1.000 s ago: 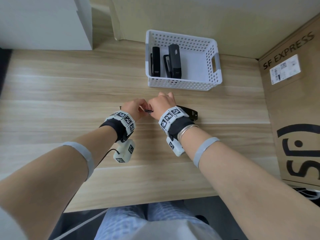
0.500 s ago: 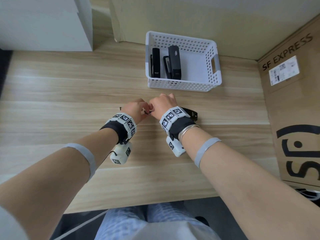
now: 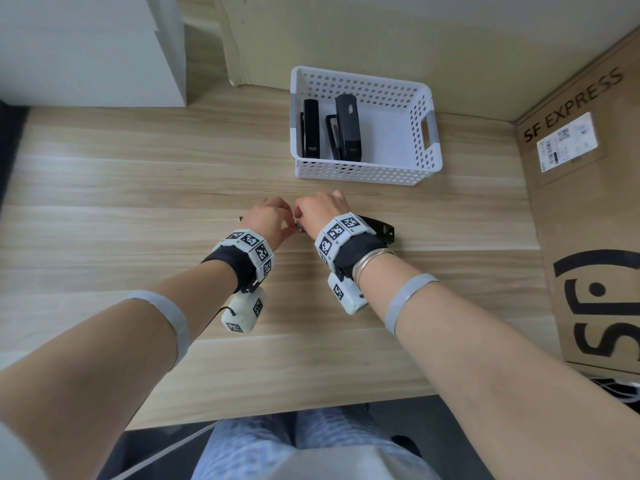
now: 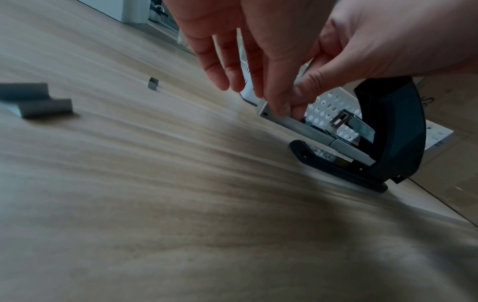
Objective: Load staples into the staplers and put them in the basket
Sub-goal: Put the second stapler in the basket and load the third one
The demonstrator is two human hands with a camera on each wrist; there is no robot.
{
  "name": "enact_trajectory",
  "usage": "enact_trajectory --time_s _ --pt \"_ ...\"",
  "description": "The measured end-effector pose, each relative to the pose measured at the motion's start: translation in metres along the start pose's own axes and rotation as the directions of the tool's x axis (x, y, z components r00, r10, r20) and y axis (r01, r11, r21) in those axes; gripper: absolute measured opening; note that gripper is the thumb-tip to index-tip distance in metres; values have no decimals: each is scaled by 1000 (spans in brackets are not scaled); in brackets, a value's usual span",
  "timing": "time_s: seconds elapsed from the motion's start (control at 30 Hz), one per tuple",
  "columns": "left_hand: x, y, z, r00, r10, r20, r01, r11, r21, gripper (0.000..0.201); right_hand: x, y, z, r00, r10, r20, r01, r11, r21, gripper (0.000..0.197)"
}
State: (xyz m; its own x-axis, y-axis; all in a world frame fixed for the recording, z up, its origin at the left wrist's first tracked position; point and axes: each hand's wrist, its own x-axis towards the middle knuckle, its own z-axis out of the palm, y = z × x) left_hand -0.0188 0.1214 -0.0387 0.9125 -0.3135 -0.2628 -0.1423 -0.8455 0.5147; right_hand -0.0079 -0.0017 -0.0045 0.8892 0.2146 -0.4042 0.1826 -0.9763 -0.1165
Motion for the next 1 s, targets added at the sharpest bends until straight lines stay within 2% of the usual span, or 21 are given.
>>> enact_trajectory --time_s 0.2,0.47,0.67,0.83,1.0 --pt "0 1 0 998 -55 -5 55 996 -72 19 0 3 -5 999 38 13 -38 997 72 13" --pt "-3 6 -1 998 -11 -56 0 983 -183 13 -1 8 -10 994 81 74 -89 989 121 14" --pt "-3 9 -5 996 -23 -89 2 975 -223 15 -4 12 -11 994 109 17 -110 970 217 11" --pt "-4 5 -4 998 -48 -36 41 982 -182 17 -9 19 -17 992 114 61 -126 953 276 10" --pt "-6 4 -1 1000 -4 -9 2 983 -181 17 -13 22 -20 990 143 13 -141 958 249 11"
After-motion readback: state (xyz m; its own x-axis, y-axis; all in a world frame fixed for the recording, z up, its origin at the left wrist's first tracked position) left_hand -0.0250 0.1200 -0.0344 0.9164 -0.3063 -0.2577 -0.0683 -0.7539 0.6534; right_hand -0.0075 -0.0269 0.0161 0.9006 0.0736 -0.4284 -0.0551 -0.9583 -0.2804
